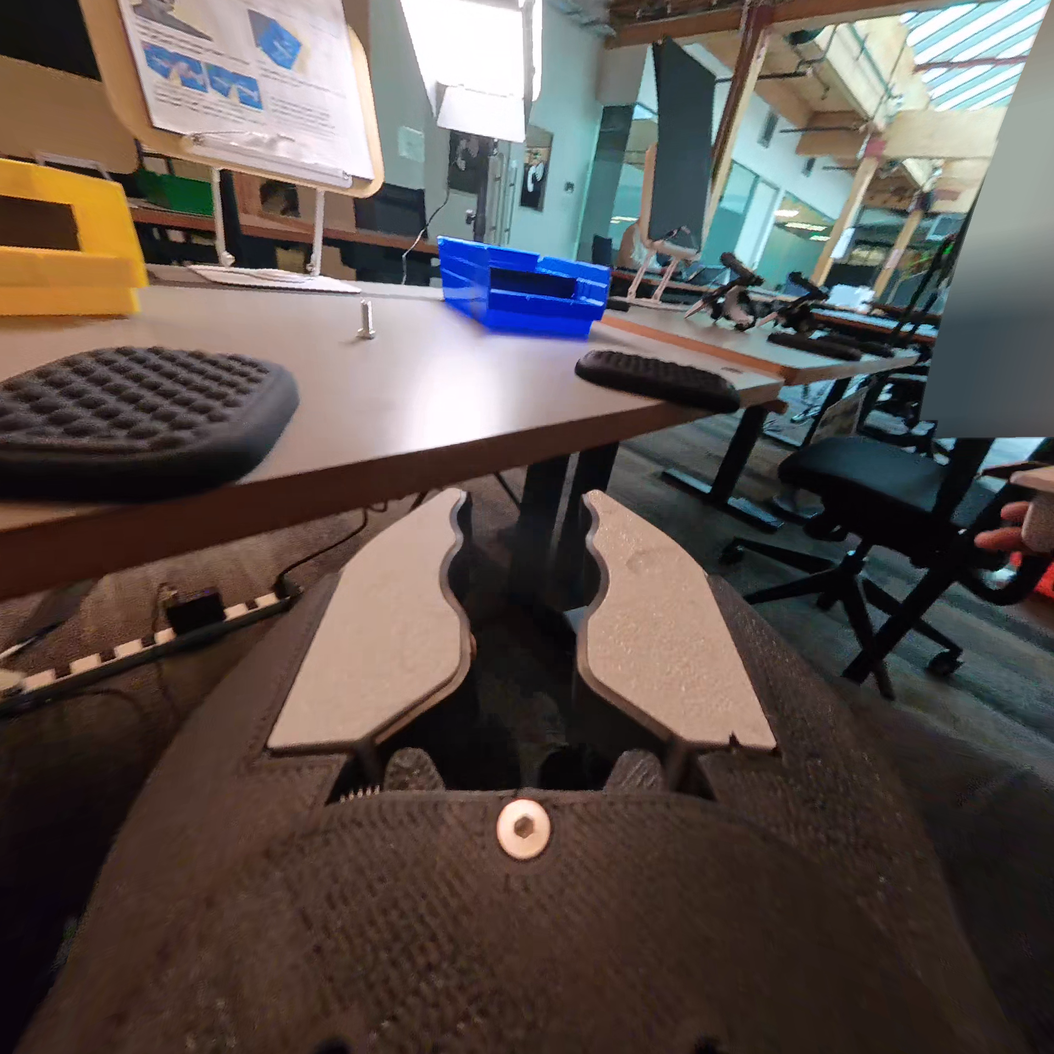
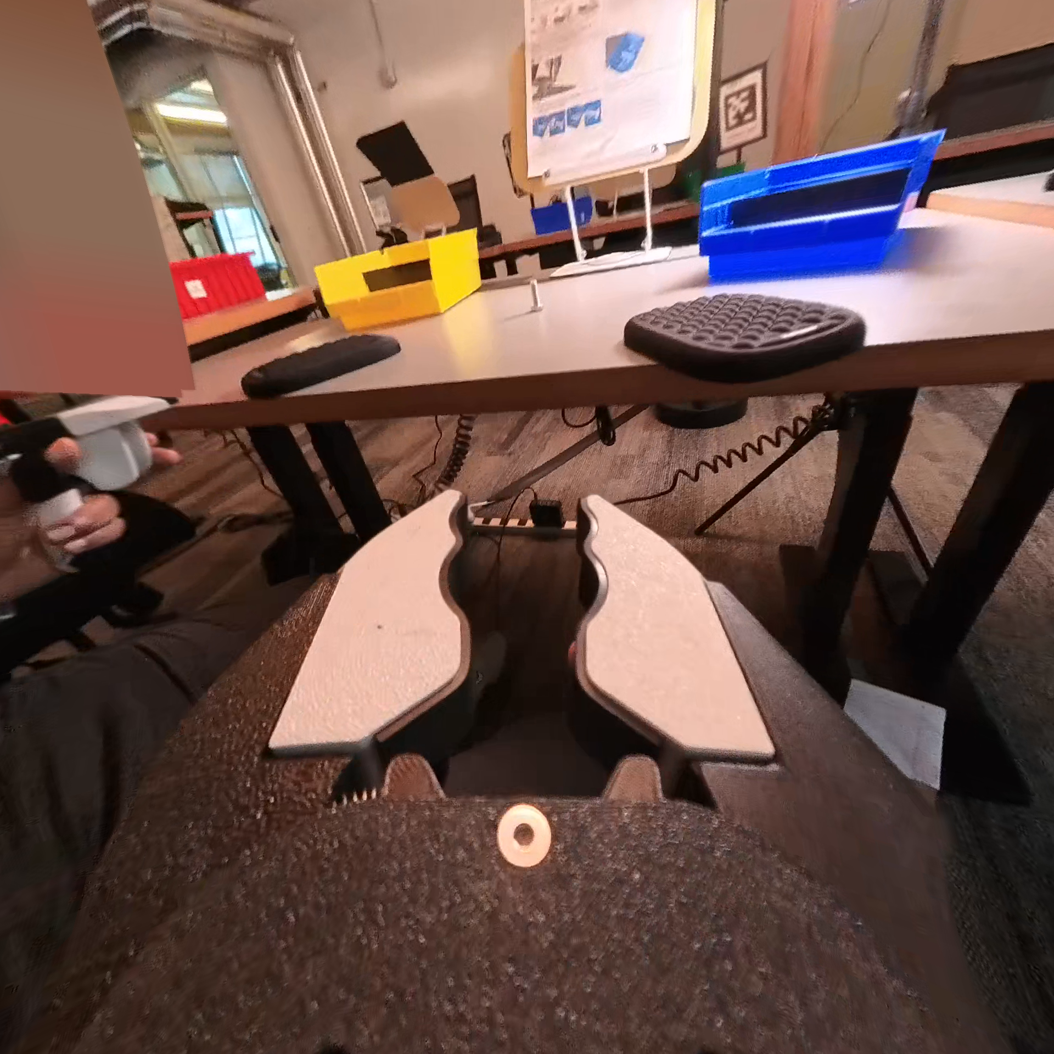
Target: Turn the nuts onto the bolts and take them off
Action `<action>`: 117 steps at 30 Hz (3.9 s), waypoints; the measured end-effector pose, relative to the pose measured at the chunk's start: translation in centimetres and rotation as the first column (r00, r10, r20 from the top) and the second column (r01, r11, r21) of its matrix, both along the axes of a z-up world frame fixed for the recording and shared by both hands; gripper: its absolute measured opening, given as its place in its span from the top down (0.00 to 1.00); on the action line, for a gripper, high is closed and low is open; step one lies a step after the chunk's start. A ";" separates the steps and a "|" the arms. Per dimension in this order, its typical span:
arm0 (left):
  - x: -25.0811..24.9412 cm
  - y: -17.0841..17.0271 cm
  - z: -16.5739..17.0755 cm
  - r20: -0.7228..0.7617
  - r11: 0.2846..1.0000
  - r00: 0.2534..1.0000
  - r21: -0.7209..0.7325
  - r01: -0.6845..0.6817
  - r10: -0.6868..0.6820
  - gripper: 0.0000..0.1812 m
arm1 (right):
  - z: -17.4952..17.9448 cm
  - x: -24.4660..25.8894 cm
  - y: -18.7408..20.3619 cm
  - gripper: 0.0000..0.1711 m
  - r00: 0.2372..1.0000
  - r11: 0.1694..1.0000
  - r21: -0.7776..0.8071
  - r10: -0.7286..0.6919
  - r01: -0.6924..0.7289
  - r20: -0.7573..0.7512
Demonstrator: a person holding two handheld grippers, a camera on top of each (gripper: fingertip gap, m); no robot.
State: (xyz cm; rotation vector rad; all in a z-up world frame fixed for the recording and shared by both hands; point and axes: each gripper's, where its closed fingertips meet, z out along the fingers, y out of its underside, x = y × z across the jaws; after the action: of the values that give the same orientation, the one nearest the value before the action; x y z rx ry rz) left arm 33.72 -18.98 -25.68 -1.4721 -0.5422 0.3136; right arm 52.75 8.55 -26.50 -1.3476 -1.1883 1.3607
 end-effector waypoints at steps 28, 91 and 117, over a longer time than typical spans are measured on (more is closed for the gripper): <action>6.0 -9.7 -9.4 -0.007 0.889 0.950 -0.352 -0.294 0.311 0.78 | -5.1 3.7 2.0 0.74 0.963 0.983 0.159 0.044 -0.089 0.265; 6.4 2.7 -19.7 0.062 0.957 0.998 -0.290 0.016 0.002 0.74 | -25.9 19.2 14.2 0.53 0.636 0.927 0.351 -0.349 0.129 0.688; 12.9 36.0 32.8 -0.162 0.403 0.378 -0.166 0.900 -0.911 0.77 | 31.3 45.9 -7.1 0.58 -0.384 -0.192 0.507 -0.870 0.840 0.308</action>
State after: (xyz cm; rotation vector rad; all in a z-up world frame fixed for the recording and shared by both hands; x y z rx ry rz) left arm 46.62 16.97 7.10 -1.5390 0.5452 -0.4115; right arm 98.66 1.48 4.81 -1.9772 0.0136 -0.5000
